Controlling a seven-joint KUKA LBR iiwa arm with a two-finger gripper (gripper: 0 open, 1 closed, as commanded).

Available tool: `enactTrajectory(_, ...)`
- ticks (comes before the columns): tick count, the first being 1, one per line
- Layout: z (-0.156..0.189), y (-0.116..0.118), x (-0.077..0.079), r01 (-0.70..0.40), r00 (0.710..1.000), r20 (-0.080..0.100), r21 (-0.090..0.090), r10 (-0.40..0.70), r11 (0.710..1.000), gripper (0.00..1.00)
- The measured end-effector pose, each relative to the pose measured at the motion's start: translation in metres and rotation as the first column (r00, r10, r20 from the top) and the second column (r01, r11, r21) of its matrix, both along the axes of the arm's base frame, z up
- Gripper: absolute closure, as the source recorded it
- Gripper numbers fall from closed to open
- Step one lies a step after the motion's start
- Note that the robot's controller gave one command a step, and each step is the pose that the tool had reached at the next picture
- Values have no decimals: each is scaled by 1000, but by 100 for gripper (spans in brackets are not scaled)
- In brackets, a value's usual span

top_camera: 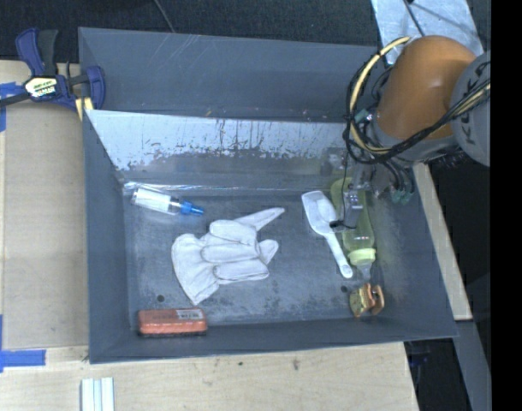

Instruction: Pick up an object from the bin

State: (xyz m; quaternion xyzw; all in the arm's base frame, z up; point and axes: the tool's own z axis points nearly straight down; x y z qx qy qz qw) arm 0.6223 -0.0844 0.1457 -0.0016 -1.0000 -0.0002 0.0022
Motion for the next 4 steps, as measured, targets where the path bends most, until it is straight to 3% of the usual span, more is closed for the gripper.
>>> enactTrajectory(1, 5, 0, 2, -1, 1000, 8, -1, 1, 1000, 0)
enactTrajectory(2, -39, 22, -2, -84, 996, 13, -2, 84, 996, 0)
enactTrajectory(3, -74, 71, -5, -370, 929, 9, -1, 370, 929, 100)
enactTrajectory(4, -74, 71, -5, -370, 929, 9, -1, 370, 929, 100)
